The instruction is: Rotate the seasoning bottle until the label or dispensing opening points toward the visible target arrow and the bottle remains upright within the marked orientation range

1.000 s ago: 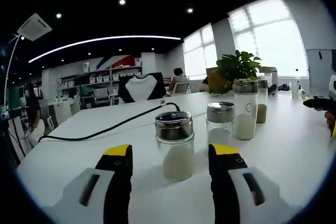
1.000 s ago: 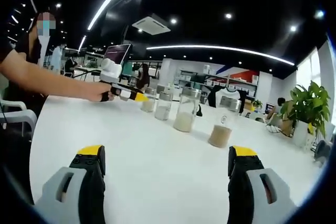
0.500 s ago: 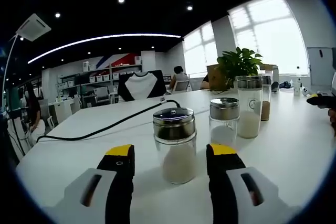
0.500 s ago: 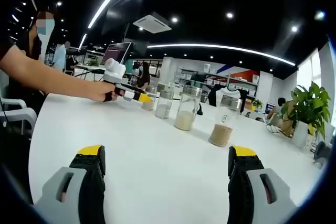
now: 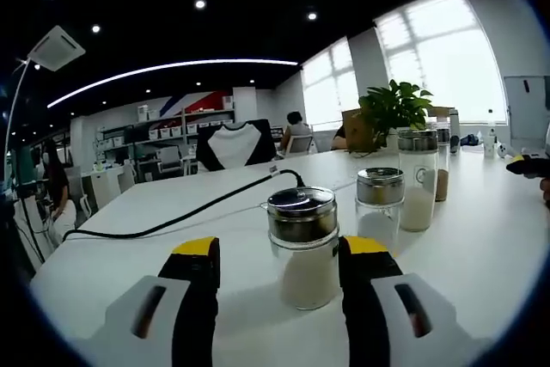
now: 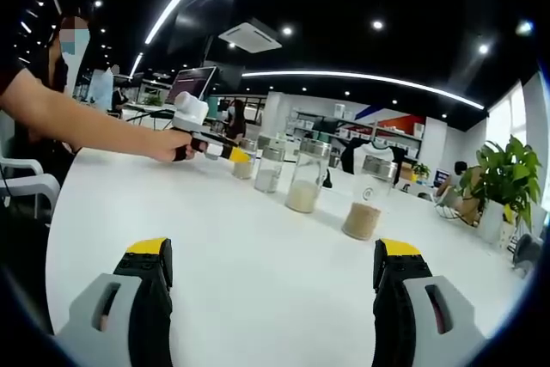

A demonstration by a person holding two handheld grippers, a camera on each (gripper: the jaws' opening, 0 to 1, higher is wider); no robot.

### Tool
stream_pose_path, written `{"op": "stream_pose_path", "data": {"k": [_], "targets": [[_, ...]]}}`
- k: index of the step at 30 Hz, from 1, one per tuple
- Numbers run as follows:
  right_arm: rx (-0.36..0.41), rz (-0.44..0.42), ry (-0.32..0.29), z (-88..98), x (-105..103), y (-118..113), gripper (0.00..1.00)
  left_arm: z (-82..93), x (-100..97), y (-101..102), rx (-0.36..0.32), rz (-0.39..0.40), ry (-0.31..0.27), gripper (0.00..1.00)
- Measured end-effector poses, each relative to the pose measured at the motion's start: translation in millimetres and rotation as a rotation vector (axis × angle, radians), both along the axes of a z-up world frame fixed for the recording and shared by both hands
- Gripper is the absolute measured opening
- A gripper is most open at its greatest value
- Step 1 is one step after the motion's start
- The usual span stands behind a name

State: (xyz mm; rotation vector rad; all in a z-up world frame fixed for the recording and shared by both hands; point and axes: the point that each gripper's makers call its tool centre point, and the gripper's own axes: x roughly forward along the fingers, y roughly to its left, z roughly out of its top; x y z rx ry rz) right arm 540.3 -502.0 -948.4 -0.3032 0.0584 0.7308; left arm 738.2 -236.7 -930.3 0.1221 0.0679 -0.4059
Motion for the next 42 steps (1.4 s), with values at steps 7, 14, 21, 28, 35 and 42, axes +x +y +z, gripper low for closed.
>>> {"op": "stream_pose_path", "data": {"k": [7,14,21,28,35,42], "targets": [[-0.004,0.004,0.0,-0.5,-0.6,0.7,0.99,6.5,0.9,-4.9,-0.036,-0.027,-0.024,0.59],[-0.006,0.002,-0.003,-0.2,-0.4,0.8,0.99,3.8,9.0,-21.6,-0.013,-0.039,-0.021,0.57],[-0.009,0.006,-0.002,-0.5,-0.4,1.6,0.99,4.8,4.6,-32.0,0.002,-0.043,-0.029,0.51],[-0.011,0.009,-0.001,-0.7,-0.4,2.3,0.99,4.7,1.7,-29.9,-0.022,-0.037,-0.023,0.4],[-0.017,0.009,-0.001,-1.6,-0.5,2.8,0.99,5.7,0.8,-30.0,-0.011,-0.038,-0.03,0.38],[-0.02,0.008,0.0,-2.0,-0.4,3.1,0.99,7.6,-3.8,-34.2,0.039,-0.066,-0.041,0.38]]}}
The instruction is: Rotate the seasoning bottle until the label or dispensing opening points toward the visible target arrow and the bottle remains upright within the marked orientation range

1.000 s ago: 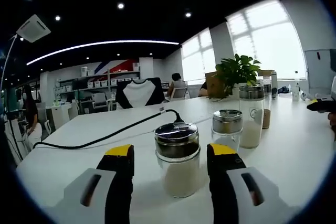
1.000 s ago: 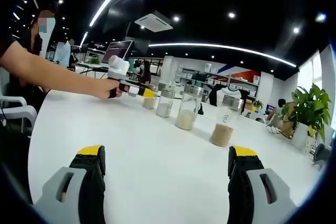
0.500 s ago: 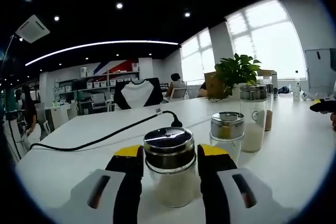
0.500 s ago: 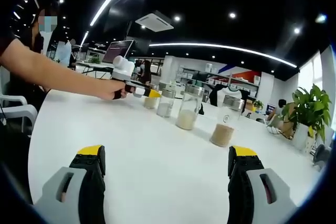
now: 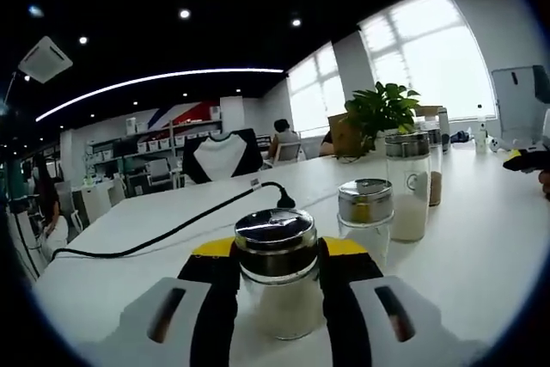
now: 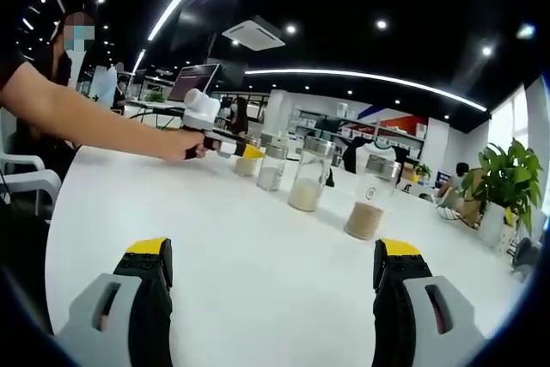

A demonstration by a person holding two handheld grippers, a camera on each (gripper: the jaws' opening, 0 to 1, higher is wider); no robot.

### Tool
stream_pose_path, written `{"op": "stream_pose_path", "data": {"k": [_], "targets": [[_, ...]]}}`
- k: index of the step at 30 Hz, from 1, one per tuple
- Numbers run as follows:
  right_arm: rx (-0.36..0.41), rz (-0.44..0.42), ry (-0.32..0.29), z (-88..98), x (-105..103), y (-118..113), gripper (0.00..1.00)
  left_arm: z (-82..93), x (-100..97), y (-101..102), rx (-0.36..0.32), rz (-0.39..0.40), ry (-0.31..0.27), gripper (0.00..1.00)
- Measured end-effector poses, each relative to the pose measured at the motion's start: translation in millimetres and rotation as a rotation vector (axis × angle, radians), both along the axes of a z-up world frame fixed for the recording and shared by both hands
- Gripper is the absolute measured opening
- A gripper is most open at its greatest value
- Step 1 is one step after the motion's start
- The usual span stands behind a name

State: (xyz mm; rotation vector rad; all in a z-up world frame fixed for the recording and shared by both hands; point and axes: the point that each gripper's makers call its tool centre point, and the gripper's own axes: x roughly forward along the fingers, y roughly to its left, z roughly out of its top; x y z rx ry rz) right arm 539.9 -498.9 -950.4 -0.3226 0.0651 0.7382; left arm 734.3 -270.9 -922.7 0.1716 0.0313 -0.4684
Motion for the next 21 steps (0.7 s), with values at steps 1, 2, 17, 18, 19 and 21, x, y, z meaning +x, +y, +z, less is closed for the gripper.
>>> {"op": "stream_pose_path", "data": {"k": [1,2,17,18,19,21], "targets": [[-0.001,0.0,-0.001,0.0,0.0,0.0,0.99,0.8,-1.0,-1.8,0.013,-0.008,-0.004,0.38],[-0.003,-0.001,-0.001,-0.1,-0.2,0.0,0.99,1.4,-1.9,-3.3,0.014,-0.013,0.002,0.38],[-0.006,0.001,-0.002,-0.4,-0.5,0.6,0.99,38.0,-33.6,-2.6,-0.093,-0.065,-0.017,0.37],[-0.006,0.002,-0.001,-0.5,-0.6,0.8,0.99,39.2,-36.5,-2.3,-0.1,-0.072,-0.019,0.37],[-0.006,0.002,-0.002,-0.5,-0.7,0.7,0.99,40.0,-40.7,-1.3,-0.112,-0.079,-0.011,0.37],[-0.005,0.002,-0.002,-0.3,-0.9,0.8,0.99,41.7,-47.0,-0.3,-0.147,-0.08,0.001,0.37]]}}
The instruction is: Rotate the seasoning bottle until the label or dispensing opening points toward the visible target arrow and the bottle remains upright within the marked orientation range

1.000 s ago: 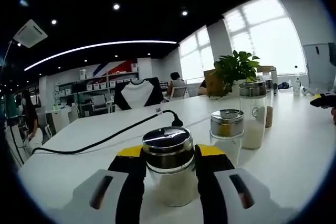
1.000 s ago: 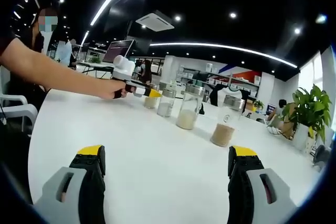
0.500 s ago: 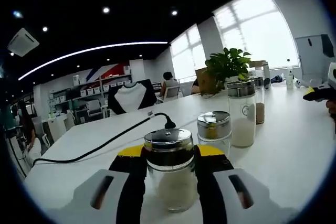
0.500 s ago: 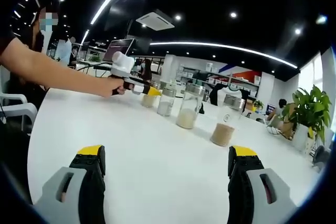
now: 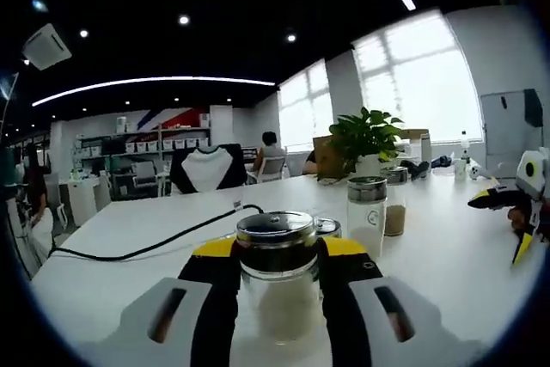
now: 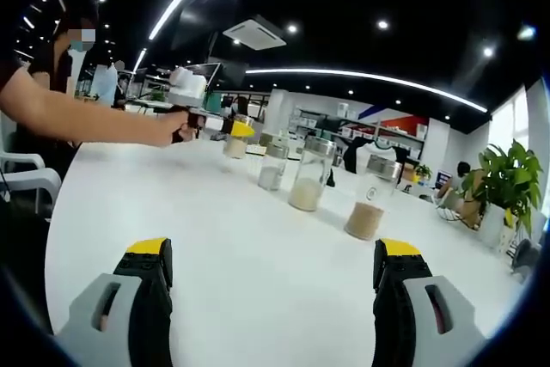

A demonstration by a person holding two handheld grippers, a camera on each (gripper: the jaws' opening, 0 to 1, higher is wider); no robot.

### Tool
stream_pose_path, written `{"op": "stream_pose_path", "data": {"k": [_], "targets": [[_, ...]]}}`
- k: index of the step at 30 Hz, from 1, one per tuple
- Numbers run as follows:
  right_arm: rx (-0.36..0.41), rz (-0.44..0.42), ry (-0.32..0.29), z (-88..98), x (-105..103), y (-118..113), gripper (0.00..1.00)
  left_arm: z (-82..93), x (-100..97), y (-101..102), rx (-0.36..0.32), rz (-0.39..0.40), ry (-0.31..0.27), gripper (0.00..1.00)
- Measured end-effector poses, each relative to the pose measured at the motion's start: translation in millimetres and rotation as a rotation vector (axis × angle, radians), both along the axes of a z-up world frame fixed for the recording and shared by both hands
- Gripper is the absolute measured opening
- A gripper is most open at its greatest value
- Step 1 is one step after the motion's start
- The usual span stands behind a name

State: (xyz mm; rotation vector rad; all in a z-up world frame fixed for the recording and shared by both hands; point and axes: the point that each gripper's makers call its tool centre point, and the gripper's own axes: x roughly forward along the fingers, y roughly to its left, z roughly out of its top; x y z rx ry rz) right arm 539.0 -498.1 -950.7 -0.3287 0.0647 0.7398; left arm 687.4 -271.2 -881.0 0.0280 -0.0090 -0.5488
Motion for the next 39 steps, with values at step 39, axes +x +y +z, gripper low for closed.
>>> {"op": "stream_pose_path", "data": {"k": [39], "targets": [[0.042,0.027,0.009,2.8,-6.1,5.2,0.99,7.9,-93.6,-73.7,-0.094,-0.247,0.046,0.37]]}}
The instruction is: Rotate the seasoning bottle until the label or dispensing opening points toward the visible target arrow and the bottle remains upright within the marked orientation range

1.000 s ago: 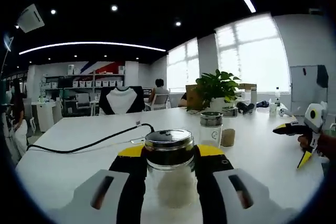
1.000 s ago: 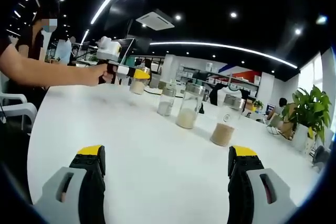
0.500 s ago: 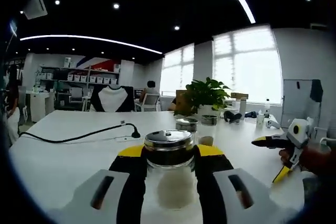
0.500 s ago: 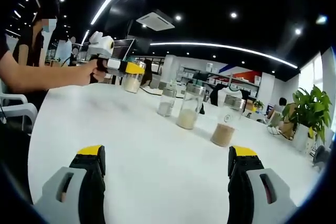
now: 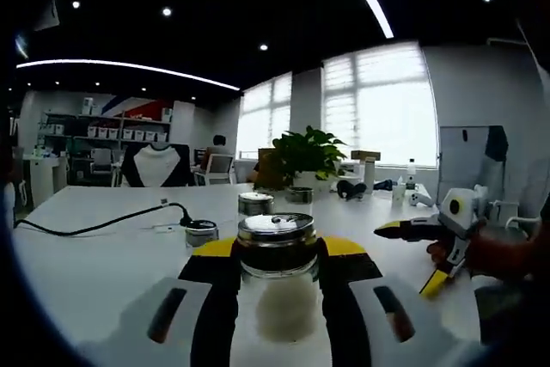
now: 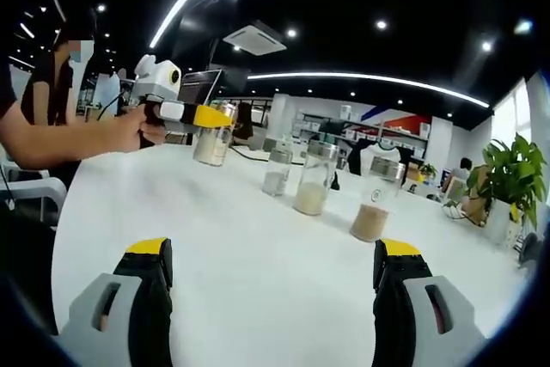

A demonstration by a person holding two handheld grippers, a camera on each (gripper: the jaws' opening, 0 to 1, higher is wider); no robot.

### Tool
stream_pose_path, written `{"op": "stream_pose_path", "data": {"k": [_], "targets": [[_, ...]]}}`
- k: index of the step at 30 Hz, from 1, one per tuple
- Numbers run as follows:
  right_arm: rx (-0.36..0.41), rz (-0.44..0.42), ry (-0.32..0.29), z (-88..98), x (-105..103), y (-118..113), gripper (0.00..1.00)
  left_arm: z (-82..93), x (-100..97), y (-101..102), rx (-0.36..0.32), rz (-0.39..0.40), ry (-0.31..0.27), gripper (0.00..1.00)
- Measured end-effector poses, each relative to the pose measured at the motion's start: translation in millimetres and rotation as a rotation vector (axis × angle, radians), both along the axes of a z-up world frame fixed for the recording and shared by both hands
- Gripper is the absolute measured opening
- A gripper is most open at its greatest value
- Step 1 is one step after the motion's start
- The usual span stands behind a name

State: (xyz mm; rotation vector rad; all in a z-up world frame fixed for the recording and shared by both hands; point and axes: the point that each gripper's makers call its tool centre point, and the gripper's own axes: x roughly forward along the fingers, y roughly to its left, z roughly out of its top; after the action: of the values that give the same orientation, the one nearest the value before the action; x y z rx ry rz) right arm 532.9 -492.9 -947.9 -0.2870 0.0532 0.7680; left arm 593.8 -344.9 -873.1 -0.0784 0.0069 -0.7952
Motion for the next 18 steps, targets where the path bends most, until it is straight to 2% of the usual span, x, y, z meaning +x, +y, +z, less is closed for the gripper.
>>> {"op": "stream_pose_path", "data": {"k": [5,13,18], "targets": [[-0.005,0.001,-0.001,-0.6,-0.2,0.2,0.99,-2.5,-9.9,-2.9,0.034,-0.008,-0.015,0.37],[-0.011,0.017,-0.004,-0.8,-1.8,3.4,0.98,-4.3,-31.1,-16.0,0.029,-0.051,-0.02,0.37],[-0.007,0.016,-0.001,-0.5,-1.8,3.1,0.98,-10.3,-35.2,-19.8,0.021,-0.059,0.001,0.37]]}}
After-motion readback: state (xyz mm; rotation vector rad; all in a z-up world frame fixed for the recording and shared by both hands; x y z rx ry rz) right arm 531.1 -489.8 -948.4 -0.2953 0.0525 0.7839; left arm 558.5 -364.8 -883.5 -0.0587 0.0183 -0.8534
